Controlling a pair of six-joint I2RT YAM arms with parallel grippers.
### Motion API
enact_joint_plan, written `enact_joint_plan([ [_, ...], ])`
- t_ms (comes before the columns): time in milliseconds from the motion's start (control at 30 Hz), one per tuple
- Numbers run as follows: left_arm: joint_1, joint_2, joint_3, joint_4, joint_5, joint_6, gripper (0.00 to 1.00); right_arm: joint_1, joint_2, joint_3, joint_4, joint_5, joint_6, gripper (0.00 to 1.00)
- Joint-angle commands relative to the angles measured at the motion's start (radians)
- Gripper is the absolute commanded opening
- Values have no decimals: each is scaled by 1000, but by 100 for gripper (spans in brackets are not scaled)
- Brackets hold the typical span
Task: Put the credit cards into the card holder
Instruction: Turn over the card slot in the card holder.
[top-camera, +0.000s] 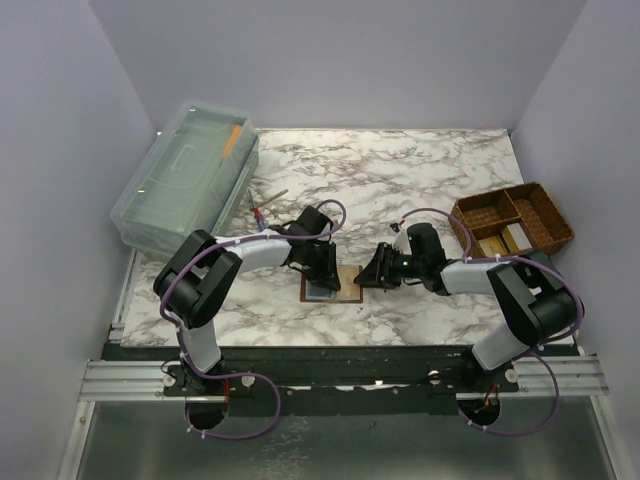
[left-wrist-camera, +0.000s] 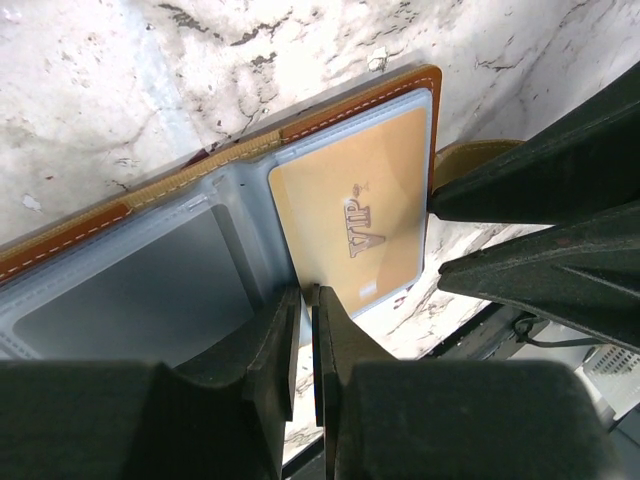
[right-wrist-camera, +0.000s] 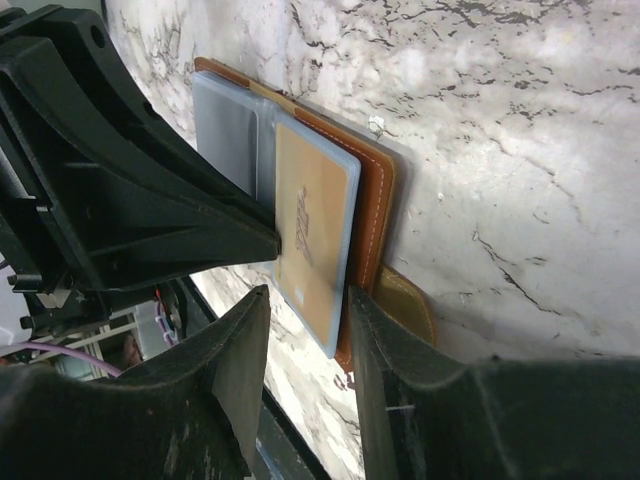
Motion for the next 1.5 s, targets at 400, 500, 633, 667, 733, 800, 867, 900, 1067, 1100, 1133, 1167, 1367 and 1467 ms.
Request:
enact_joint_plan([
  [400,-1,-1,-78,11,-57,-13,15,33,32,19,17,-8,1,37],
  [500,-1,1,-77,14,-53,-14,15,36,21,23,15,-6,3,35],
  [633,-2,3,-74,17,-48,-13,15,41,-2,32,-8,2,2,35],
  [667,-2,3,-74,17,-47,-13,15,42,-9,34,-18,5,0,36],
  [733,-2,4,-73,19,-44,-13,15,45,-21,42,-41,13,-6,37],
  [800,-1,5,-73,21,-41,-13,15,45,-30,43,-75,36,-12,39],
  [867,-2,3,-74,21,-42,-13,15,45,-47,41,-107,66,-20,40],
  [900,-2,1,-75,20,-42,-14,15,44,-57,41,-128,84,-28,40],
  [1067,-1,1,-76,22,-40,-14,15,44,-100,32,-165,100,-34,41],
  [1100,-1,1,-74,22,-40,-14,15,45,-101,31,-163,95,-31,41],
  [1133,-1,2,-75,22,-39,-14,14,46,-100,28,-156,89,-28,41],
  [1167,-1,3,-74,23,-39,-13,14,47,-97,23,-142,83,-25,41],
  [1367,-2,2,-73,24,-37,-14,14,48,-54,9,-77,46,-5,39],
  [1467,-1,0,-75,24,-38,-14,14,48,-33,8,-49,34,4,38],
])
